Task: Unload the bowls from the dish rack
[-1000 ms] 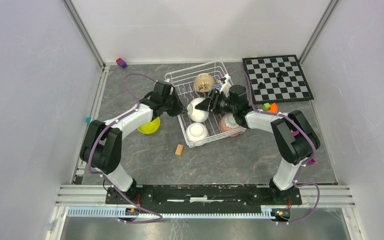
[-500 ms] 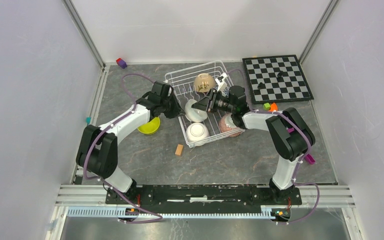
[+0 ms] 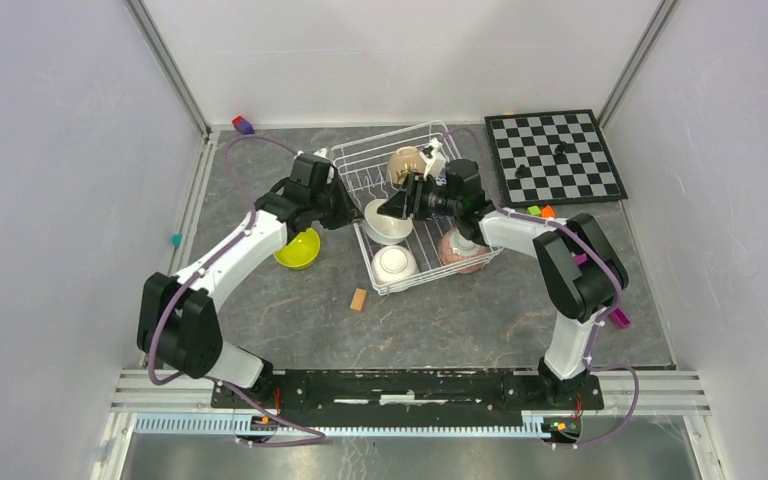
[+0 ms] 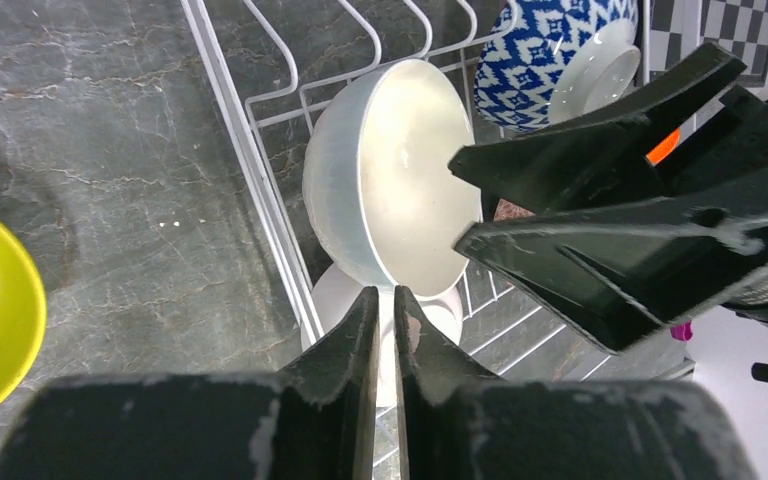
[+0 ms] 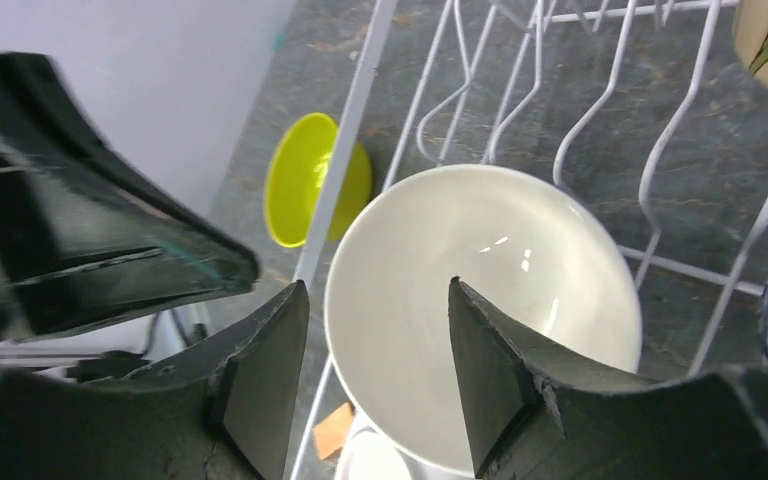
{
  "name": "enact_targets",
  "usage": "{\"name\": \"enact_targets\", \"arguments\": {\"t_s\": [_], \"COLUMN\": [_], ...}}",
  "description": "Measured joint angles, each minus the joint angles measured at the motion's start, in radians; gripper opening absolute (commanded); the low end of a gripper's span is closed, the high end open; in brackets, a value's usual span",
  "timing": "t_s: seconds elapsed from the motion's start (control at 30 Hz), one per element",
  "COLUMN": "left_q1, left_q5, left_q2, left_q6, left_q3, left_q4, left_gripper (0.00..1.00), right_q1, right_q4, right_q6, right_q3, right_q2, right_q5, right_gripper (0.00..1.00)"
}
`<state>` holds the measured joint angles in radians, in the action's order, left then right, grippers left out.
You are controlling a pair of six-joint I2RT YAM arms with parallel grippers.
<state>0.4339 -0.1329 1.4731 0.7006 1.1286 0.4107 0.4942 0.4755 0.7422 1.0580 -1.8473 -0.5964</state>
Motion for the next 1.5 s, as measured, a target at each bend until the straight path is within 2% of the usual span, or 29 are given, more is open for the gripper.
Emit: {"name": "enact_targets", "arguments": {"t_s": [0.2, 0.33, 0.8, 0.97, 1.0, 1.13, 1.37, 1.5], "left_q1": [0.0, 0.0, -0.008, -0.012, -0.012, -0.012, -0.012, -0.012], "left_q5": [0.038, 0.08, 0.264, 0.294, 0.299, 0.313, 0.317, 0.322], "left_q2": [-0.06, -0.112, -0.309, -0.381, -0.393, -0.418, -0.458, -0.489], "left_q6": [-0.014, -0.03, -0.132, -0.151, -0.153, -0.168, -0.172, -0.183], "left_q3": [0.005, 0.005, -0.014, -0.065, -0.077, -0.105, -0.117, -0.124], "left_q4": [0.032, 0.063, 0.172, 0.188, 0.191, 0.202, 0.224, 0.227], "left_gripper": [0.19, 0.21, 0.3, 0.31, 0.32, 0.33, 0.37, 0.4], "right_q1": [0.068, 0.106, 0.156, 0.189, 0.195, 0.22, 0.229, 0.229], "right_q4": [-0.289, -0.418, -0.631, -0.696, -0.705, -0.744, -0.764, -0.821], "right_q6": [-0.223, -0.343, -0.613, -0.681, -0.694, -0.734, -0.752, -0.756], "right_q3": [0.156, 0.224, 0.272, 0.33, 0.336, 0.34, 0.356, 0.356], "right_q2": [0.0, 0.0, -0.01, -0.054, -0.06, -0.069, -0.051, 0.013], "right_q5": [0.127, 0.185, 0.195, 0.221, 0.233, 0.259, 0.317, 0.364], "right_gripper": [0.59, 0.58, 0.53, 0.41, 0.36, 0.0, 0.0, 0.0]}}
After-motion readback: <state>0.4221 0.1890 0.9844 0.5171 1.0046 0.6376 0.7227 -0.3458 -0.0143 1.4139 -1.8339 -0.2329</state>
